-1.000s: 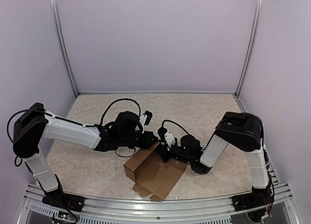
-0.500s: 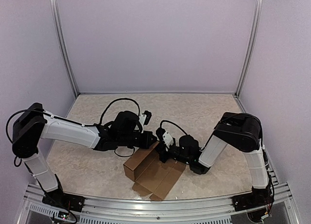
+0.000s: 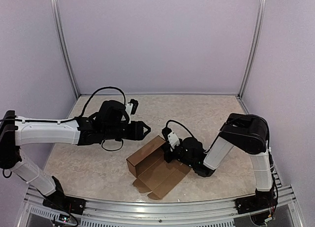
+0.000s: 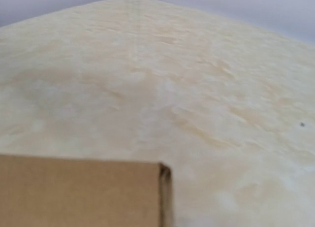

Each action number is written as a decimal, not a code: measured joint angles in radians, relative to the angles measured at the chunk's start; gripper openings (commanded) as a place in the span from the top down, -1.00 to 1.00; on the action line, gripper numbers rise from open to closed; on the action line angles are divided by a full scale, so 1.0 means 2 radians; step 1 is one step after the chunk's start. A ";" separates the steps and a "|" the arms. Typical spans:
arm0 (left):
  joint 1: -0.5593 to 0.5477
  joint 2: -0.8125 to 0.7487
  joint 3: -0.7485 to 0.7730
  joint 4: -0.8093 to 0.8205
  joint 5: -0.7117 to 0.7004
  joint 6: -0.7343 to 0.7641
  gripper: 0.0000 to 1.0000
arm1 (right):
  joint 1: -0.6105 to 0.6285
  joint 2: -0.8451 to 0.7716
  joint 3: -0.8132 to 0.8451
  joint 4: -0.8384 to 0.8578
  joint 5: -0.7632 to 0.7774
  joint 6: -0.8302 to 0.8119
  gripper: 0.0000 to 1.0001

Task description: Fold the paper box

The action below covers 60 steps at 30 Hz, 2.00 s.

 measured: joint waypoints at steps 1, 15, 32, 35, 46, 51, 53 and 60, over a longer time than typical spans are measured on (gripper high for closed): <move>0.002 -0.011 0.000 -0.006 -0.004 0.002 -0.22 | 0.000 -0.003 -0.002 -0.005 0.006 0.000 1.00; -0.001 -0.104 -0.053 -0.059 -0.013 -0.002 -0.14 | 0.003 -0.026 -0.002 -0.053 0.066 0.013 1.00; -0.005 -0.109 -0.067 -0.065 -0.056 -0.002 -0.15 | 0.003 -0.104 -0.044 -0.134 0.063 0.017 -0.04; -0.002 -0.114 -0.067 -0.064 -0.055 0.002 -0.16 | 0.003 -0.154 -0.064 -0.167 0.054 0.015 -0.08; 0.020 -0.127 -0.067 -0.045 -0.047 0.014 -0.20 | -0.012 -0.367 -0.113 -0.346 0.017 0.050 -0.12; 0.022 -0.136 -0.067 -0.030 -0.030 0.024 -0.21 | -0.031 -0.435 -0.107 -0.480 0.008 0.108 -0.23; 0.022 -0.136 -0.067 -0.025 -0.019 0.029 -0.21 | -0.037 -0.453 -0.107 -0.523 0.000 0.133 -0.28; 0.022 -0.101 -0.050 -0.025 0.008 0.039 -0.21 | -0.043 -0.519 -0.129 -0.613 -0.061 0.241 -0.30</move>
